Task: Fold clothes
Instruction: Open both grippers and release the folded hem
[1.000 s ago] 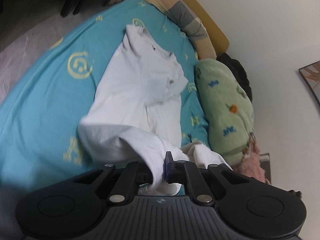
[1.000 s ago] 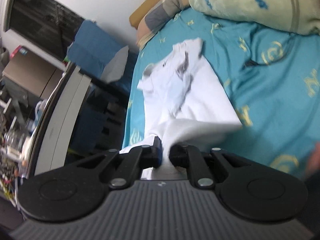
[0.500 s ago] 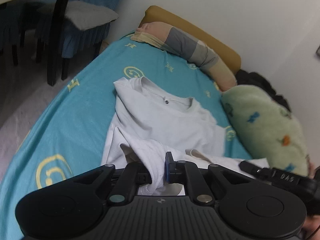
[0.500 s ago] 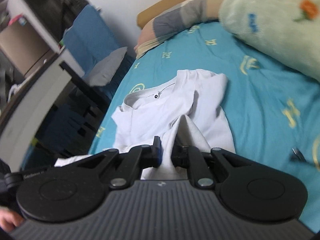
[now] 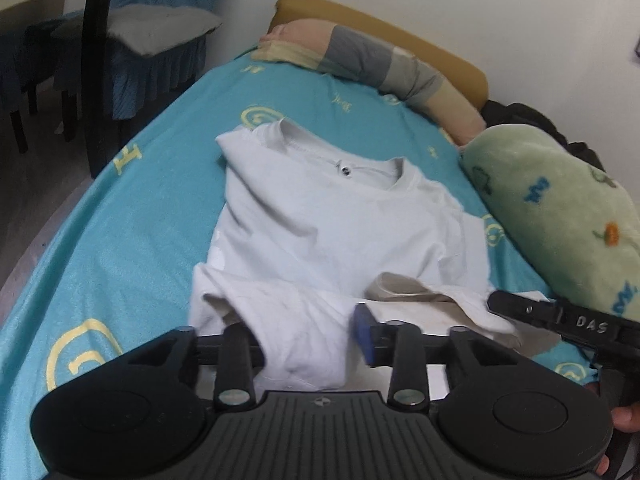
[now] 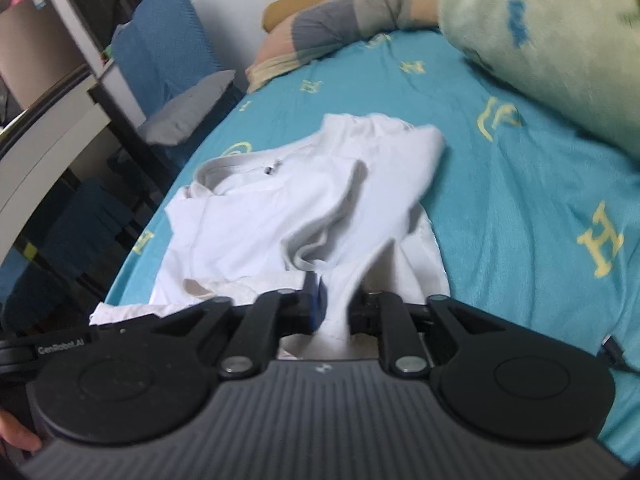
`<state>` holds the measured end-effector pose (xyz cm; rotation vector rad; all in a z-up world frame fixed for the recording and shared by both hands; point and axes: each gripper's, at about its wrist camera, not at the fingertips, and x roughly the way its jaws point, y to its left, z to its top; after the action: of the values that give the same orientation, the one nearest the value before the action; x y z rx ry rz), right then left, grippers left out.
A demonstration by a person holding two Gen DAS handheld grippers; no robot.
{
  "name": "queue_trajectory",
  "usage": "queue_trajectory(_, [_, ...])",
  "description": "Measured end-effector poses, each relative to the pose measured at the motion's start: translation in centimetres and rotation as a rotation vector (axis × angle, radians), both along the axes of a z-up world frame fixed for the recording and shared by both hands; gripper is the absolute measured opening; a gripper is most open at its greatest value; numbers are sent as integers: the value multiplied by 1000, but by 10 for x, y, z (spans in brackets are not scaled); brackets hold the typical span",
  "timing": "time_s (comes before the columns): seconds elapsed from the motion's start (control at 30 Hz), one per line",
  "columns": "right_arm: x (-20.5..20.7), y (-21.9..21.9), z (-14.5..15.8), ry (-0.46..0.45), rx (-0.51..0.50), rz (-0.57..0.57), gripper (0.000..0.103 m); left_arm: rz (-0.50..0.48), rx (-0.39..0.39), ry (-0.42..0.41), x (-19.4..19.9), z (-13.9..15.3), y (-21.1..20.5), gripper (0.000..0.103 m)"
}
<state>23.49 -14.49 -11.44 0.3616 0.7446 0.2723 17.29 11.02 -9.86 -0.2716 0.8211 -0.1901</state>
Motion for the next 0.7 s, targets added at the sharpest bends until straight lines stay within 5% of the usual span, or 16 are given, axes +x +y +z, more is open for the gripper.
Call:
queue_trajectory(0.03, [-5,1,7,-20,1,10,75,2,13,-10,-6,6,-2,63])
queue_trajectory(0.07, [-12,2,15,-50,1,11,84,4,26,-23,-12,13,-4,69])
queue_trajectory(0.17, [-36,8,38,-122,-30,29,84,7,55,-110,-38,38,-8,88])
queue_trajectory(0.43, [-107,20,78,-245,-101,56,84,-16,98,-246,-113,89,-18,100])
queue_trajectory(0.6, [-150,16,82,-246,-72,22,84,-27,-3,-196,-148,89,-13,100])
queue_trajectory(0.7, [-165,8,79,-216,-30,-25,84,-11,-104,-93,-156,76,-1,100])
